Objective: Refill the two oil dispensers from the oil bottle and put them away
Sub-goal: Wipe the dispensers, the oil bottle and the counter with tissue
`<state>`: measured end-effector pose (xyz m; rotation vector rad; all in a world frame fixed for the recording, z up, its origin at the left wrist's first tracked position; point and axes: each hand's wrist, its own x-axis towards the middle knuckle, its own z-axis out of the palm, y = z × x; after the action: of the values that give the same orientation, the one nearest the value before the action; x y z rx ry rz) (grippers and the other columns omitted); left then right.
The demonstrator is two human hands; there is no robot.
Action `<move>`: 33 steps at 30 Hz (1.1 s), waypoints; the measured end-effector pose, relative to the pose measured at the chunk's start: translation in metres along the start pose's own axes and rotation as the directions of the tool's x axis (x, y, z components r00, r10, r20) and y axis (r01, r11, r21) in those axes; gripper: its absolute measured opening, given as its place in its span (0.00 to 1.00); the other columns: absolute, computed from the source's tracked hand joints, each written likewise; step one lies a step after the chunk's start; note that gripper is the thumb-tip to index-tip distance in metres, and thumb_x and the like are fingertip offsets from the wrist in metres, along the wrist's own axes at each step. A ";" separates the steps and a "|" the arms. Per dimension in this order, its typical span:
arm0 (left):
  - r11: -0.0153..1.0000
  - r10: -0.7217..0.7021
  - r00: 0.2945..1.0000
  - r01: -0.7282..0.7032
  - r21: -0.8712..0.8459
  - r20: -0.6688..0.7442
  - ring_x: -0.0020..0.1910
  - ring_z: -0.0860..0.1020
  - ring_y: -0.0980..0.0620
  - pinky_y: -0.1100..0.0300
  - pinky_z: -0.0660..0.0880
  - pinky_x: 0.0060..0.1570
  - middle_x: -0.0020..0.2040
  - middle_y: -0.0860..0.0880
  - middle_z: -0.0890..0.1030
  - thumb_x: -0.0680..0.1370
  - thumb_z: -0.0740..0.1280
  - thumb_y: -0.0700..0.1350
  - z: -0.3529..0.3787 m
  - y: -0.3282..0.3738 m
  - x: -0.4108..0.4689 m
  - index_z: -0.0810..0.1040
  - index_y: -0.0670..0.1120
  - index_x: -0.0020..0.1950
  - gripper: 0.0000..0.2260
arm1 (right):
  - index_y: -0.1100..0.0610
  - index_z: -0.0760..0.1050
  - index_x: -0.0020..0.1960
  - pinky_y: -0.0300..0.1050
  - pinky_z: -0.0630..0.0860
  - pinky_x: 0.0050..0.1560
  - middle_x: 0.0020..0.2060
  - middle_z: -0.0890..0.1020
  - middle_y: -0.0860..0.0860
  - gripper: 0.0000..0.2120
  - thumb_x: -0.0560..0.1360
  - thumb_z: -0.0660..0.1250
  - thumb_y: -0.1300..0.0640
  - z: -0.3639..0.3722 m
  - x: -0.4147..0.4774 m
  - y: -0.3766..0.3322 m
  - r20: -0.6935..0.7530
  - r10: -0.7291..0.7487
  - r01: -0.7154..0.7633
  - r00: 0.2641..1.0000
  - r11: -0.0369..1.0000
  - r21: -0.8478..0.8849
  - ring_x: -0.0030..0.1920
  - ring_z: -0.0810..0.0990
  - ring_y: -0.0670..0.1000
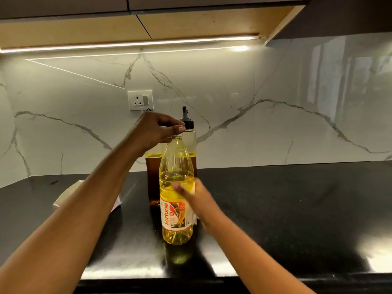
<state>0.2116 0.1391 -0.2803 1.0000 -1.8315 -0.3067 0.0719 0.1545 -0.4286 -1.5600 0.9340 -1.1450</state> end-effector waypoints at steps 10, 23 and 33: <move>0.992 -0.062 0.986 0.078 -0.097 0.153 0.46 0.82 0.61 0.68 0.79 0.44 0.48 0.55 0.83 0.76 0.67 0.37 -0.018 0.000 -0.002 0.80 0.46 0.55 0.10 | 0.49 0.72 0.65 0.48 0.77 0.57 0.57 0.80 0.51 0.33 0.75 0.40 0.33 -0.014 0.013 -0.033 0.097 0.003 -0.010 0.995 0.997 0.076 0.56 0.80 0.51; 0.999 -0.033 0.994 0.036 -0.024 0.108 0.44 0.80 0.69 0.78 0.72 0.41 0.47 0.57 0.82 0.76 0.68 0.37 -0.018 0.000 -0.006 0.80 0.46 0.57 0.11 | 0.60 0.71 0.63 0.49 0.77 0.51 0.53 0.79 0.59 0.42 0.73 0.39 0.29 -0.014 0.043 -0.107 0.111 -0.103 0.062 0.988 0.945 0.320 0.50 0.80 0.56; 0.991 -0.048 0.996 0.056 -0.121 0.073 0.44 0.82 0.63 0.67 0.79 0.44 0.47 0.55 0.83 0.76 0.67 0.38 -0.014 -0.005 -0.011 0.81 0.48 0.53 0.09 | 0.46 0.75 0.59 0.52 0.70 0.65 0.59 0.80 0.51 0.28 0.77 0.42 0.35 -0.004 -0.006 0.041 0.206 0.239 -0.284 0.949 0.932 0.226 0.61 0.77 0.53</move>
<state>0.2277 0.1475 -0.2833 0.9626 -1.8277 -0.4861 0.0652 0.1489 -0.4689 -1.2623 0.8144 -0.8827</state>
